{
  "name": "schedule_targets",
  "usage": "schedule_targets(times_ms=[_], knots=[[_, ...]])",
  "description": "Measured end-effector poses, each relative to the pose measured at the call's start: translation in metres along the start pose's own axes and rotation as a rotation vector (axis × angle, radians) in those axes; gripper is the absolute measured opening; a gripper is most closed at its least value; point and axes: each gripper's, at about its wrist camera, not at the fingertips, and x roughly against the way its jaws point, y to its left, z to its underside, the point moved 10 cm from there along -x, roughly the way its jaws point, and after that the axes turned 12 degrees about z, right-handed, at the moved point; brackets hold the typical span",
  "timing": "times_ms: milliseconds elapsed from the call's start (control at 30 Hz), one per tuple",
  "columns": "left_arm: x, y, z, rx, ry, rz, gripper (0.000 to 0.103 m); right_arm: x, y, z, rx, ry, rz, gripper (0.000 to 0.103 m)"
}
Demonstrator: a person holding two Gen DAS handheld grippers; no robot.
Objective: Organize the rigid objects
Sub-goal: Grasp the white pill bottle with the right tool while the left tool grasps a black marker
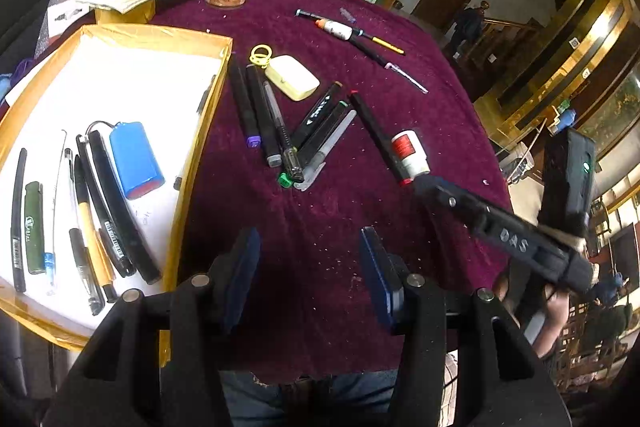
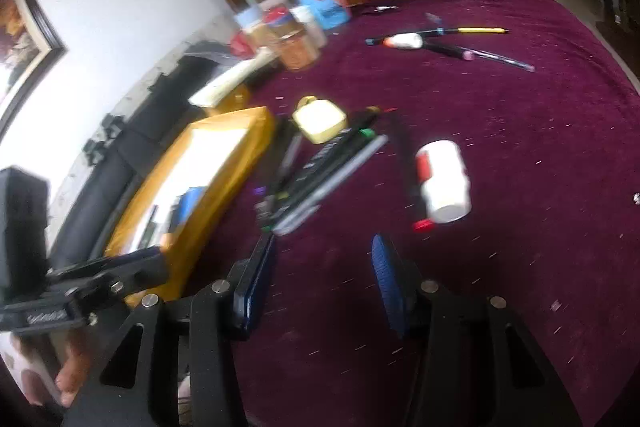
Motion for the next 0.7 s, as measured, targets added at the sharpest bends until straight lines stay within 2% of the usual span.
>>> schedule_targets(times_ms=[133,300,367,433,467,500,533,700], knots=[[-0.006,0.005,-0.001,0.017,0.015,-0.005,0.049,-0.018,-0.017,-0.015,0.001,0.014,0.052,0.045],[-0.017,0.005,-0.004,0.022,0.041,-0.002,0.049,-0.024,-0.054,-0.038,-0.081,-0.009,0.155,0.045],[-0.023,0.000,-0.006,0.019,0.057,0.007,0.049,-0.033,-0.062,-0.044,-0.105,0.004,0.165,0.044],[-0.032,-0.007,-0.010,0.010,0.071,0.007,0.049,-0.051,-0.059,-0.045,-0.049,0.043,0.167,0.044],[-0.035,-0.011,-0.011,0.004,0.076,0.010,0.049,-0.064,-0.062,-0.042,-0.025,0.081,0.187,0.041],[-0.038,-0.015,-0.012,-0.005,0.080,0.013,0.049,-0.068,-0.065,-0.041,-0.031,0.088,0.192,0.033],[-0.042,-0.019,-0.015,-0.013,0.087,0.011,0.049,-0.067,-0.067,-0.043,-0.057,0.072,0.164,0.030],[-0.082,-0.038,-0.032,-0.010,0.147,0.023,0.049,-0.066,-0.087,-0.050,-0.137,0.041,0.095,0.030]])
